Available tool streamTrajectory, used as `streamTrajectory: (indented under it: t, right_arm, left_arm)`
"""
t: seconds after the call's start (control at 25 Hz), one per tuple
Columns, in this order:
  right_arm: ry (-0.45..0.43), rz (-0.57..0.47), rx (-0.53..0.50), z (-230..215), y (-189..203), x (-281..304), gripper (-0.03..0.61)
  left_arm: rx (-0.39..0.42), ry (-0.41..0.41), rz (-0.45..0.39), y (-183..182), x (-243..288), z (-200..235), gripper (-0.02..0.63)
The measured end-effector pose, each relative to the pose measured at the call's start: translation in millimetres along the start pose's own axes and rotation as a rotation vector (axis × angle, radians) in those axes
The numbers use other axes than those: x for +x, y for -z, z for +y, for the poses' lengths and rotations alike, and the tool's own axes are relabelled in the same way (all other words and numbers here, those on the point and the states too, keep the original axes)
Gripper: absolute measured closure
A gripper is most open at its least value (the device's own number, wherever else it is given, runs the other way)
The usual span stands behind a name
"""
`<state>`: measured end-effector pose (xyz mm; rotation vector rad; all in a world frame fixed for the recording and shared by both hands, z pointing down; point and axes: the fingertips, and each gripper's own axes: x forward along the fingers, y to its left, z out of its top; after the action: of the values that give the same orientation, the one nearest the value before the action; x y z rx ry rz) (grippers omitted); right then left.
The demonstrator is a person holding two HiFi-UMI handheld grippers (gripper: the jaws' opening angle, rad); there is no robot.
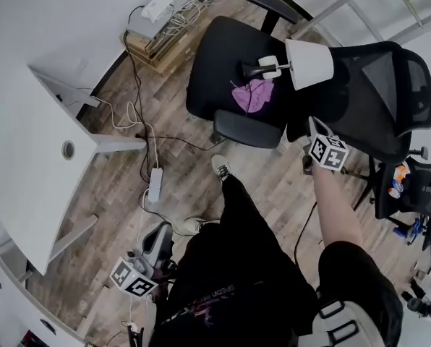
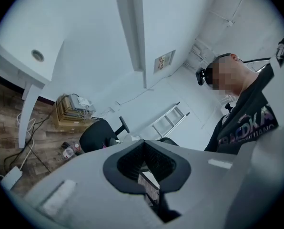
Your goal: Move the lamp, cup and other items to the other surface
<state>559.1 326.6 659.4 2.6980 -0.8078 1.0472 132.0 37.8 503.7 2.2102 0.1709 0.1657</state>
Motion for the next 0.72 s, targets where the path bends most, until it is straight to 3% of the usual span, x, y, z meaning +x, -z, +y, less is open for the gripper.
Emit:
streamTrajectory:
  t: [0.12,0.28,0.52,0.72]
  right_arm:
    - [-0.184,-0.062,0.056,67.2,-29.2,-28.7,0.577]
    - [-0.520,-0.062,-0.029,200.4,-45.1,-68.5,0.577]
    - [-0.997,0.016,-0.202,379.6,-5.7,-167.1,0.575]
    - [-1.368,0.121,-0.323,504.6,44.2,-259.5,0.575]
  left_arm:
    - [0.055,-0.002,-0.017,-14.6,-11.1,-5.3,0.618]
    - [0.119,-0.036,-0.048,-26.0,-29.4,-11.0,0.617]
    - [0.177,-0.107,-0.077,-18.3,-70.1,-26.9,0.617]
    - [0.176,-0.213,-0.193,-17.3,-138.6,-22.9,0.617]
